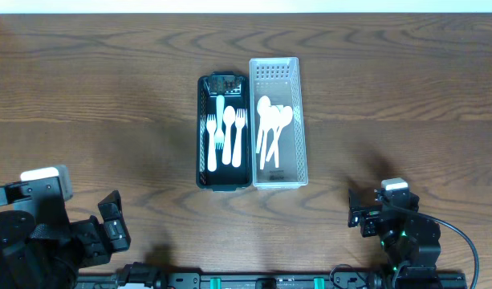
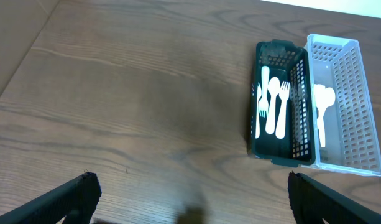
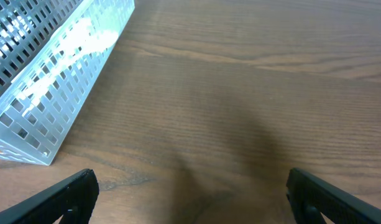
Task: Pack container
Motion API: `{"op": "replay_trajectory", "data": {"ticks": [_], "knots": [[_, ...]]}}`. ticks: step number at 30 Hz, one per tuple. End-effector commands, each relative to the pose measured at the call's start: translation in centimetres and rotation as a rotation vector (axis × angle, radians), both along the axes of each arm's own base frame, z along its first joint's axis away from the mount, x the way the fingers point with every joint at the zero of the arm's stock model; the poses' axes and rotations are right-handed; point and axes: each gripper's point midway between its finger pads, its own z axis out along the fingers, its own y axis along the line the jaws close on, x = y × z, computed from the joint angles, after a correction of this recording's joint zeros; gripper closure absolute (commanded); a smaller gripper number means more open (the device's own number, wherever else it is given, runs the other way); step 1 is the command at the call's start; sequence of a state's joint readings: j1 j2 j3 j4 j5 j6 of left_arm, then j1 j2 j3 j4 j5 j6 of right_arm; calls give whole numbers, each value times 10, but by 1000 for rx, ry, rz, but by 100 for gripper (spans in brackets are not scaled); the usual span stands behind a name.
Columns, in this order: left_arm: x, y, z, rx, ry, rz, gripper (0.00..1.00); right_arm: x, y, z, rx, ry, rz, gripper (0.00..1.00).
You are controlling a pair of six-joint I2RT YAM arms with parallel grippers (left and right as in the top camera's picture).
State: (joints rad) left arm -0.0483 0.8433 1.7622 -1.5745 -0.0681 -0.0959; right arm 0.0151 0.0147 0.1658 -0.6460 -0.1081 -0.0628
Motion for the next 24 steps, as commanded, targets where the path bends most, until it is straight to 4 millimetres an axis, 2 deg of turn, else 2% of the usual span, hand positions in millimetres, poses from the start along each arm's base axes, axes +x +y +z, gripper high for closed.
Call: {"op": "replay_trajectory", "data": {"ticks": [1, 11, 14, 17, 20, 24], "knots": [[0, 3, 2, 18, -1, 4, 2, 0, -2, -2, 5, -1, -11, 1], [-3, 6, 5, 38, -26, 10, 2, 0, -2, -2, 5, -1, -11, 1], [5, 7, 18, 36, -137, 18, 2, 0, -2, -2, 5, -1, -11, 1], [23, 4, 25, 22, -281, 14, 2, 0, -2, -2, 5, -1, -11, 1], [45, 2, 11, 14, -390, 11, 2, 0, -2, -2, 5, -1, -11, 1], [70, 1, -31, 11, -441, 12, 2, 0, -2, -2, 5, -1, -11, 1]]}}
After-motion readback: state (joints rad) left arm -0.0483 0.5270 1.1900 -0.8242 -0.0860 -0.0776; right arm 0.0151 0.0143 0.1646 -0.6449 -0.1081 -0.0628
